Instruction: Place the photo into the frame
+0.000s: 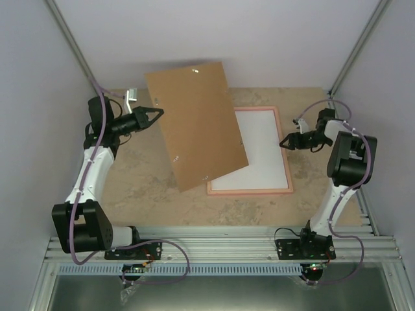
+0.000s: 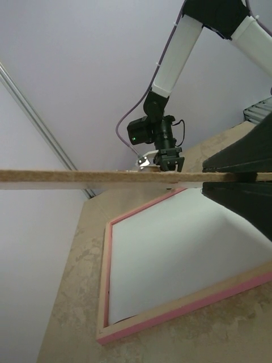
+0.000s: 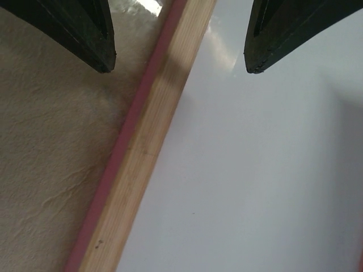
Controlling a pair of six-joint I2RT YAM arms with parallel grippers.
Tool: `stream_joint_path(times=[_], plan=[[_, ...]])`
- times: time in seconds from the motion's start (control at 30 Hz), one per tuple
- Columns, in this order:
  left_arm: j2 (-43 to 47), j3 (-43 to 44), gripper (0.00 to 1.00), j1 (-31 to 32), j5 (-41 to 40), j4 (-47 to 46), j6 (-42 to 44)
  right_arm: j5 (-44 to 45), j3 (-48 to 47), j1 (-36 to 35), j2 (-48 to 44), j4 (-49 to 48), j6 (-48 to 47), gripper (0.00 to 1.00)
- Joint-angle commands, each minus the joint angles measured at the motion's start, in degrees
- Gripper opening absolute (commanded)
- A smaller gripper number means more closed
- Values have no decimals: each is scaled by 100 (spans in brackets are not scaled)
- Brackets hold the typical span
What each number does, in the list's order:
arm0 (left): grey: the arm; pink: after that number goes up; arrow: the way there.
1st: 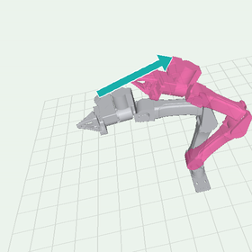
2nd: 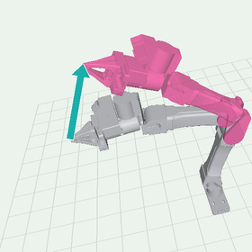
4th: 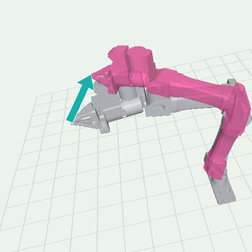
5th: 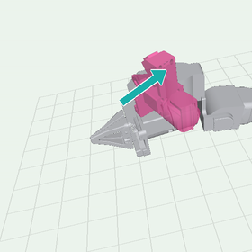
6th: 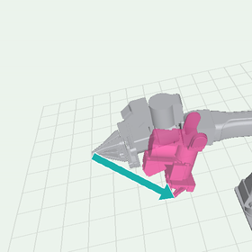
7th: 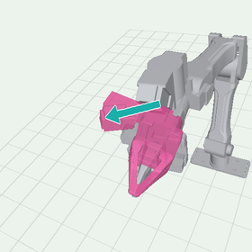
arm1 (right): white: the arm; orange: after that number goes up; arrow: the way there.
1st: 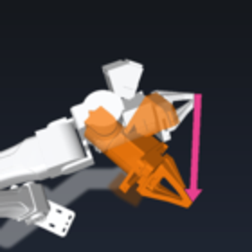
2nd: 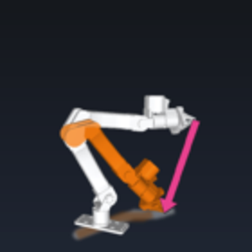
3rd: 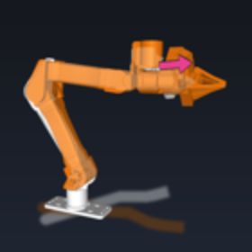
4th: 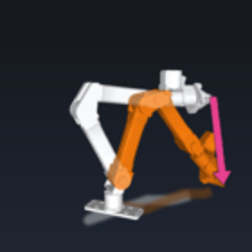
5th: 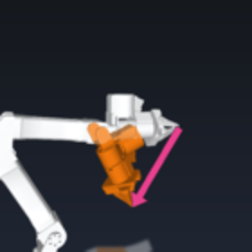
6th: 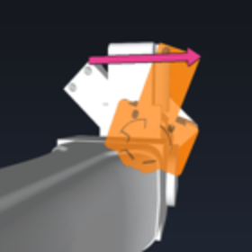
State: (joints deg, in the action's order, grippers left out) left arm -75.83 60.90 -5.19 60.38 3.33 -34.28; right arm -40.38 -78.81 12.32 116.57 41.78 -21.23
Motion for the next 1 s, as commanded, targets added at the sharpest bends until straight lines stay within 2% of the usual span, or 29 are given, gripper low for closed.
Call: stream_joint_path(times=[0.0,0.3,0.6,0.73,0.87,0.97], plan=[[-27,34,0,-15,315,-532,-190,-26,-212,-86,262,-163,76,62],[-17,-34,0,-13,305,-560,-202,-354,-132,-322,498,-217,145,39],[-122,-301,0,-14,404,-773,-393,-558,505,-812,275,-575,357,36],[-138,-451,0,-6,509,-894,-474,-725,585,-873,52,-509,317,41],[-153,-578,0,64,718,-958,-430,-1154,529,-811,-595,-339,146,55],[-220,-627,0,162,890,-1004,-384,-1929,342,-810,-1061,-44,98,69]])
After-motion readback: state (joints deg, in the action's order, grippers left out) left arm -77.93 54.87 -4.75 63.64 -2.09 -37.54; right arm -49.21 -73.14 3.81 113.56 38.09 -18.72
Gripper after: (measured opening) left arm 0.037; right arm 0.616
